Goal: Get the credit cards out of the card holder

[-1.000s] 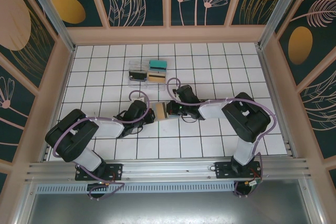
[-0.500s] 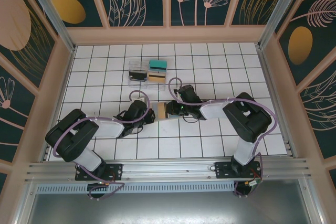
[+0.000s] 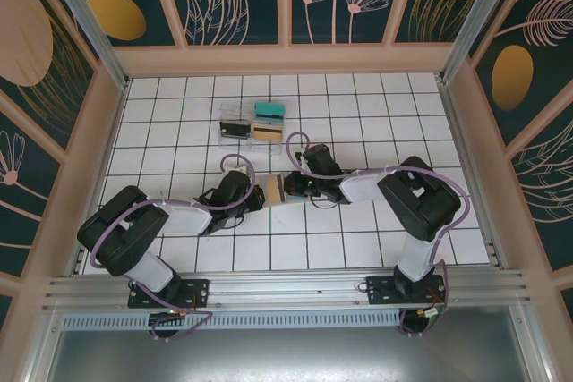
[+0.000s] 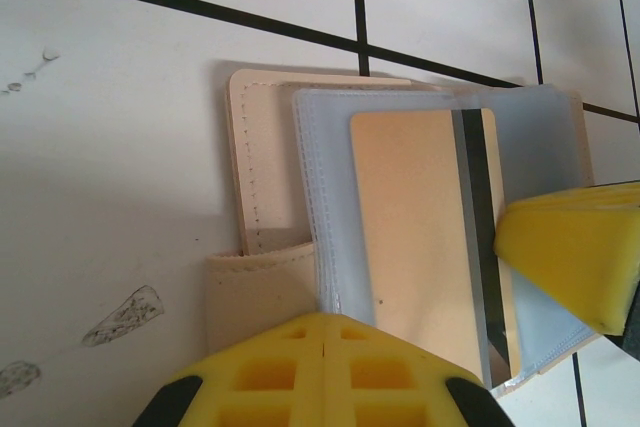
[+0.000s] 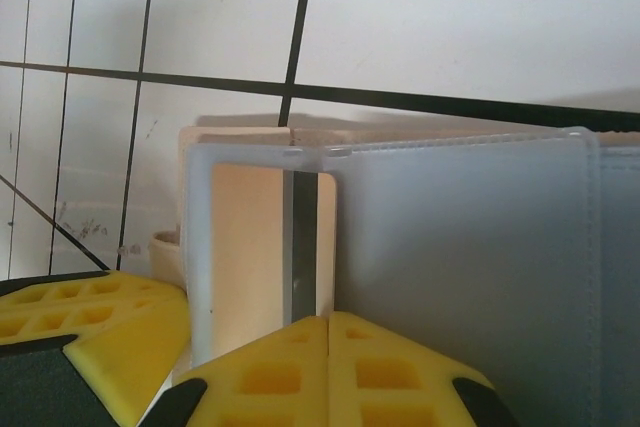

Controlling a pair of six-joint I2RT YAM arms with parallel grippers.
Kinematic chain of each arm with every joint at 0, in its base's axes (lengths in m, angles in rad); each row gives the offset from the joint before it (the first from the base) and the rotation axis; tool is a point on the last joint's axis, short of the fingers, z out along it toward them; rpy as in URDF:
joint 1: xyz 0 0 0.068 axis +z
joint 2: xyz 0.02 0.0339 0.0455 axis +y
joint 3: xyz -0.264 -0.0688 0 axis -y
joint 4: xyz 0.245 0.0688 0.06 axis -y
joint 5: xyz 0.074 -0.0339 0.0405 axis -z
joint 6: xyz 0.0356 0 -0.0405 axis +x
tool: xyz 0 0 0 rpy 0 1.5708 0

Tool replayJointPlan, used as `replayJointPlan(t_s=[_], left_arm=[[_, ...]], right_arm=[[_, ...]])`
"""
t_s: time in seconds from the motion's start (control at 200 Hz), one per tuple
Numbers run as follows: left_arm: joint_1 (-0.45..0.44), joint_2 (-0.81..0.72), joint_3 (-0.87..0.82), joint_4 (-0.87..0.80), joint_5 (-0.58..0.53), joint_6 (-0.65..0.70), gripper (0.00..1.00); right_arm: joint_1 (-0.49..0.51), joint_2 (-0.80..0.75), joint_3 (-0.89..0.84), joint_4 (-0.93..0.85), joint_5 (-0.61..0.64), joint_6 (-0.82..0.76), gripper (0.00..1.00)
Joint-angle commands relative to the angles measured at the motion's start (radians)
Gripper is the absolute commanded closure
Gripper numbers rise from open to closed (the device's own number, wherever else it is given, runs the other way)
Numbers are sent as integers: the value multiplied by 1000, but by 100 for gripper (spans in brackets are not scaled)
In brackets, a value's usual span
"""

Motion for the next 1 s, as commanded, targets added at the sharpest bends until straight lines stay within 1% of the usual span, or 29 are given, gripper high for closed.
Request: replayJointPlan(t_s=[0.0, 0.3, 0.47, 0.621, 0.766, 0.996], left_arm=[[4, 11, 8, -16, 11, -2, 100], [3, 1, 4, -19, 7, -2, 100], [3, -8, 3, -23, 6, -2, 100], [3, -7, 9, -21, 9, -2, 100], [3, -18, 21, -19, 31, 0, 100], [0, -1, 79, 19, 120, 3, 100]], right_arm=[[-23, -17, -11, -9, -2, -4, 100], [-117, -98, -95, -26, -37, -35, 100], [-150, -153, -144, -27, -38, -42, 100], [-152, -187, -163, -35, -36, -51, 100], [-152, -174, -159, -25, -49, -48, 100], [-151, -144, -137, -27, -53, -57, 100]])
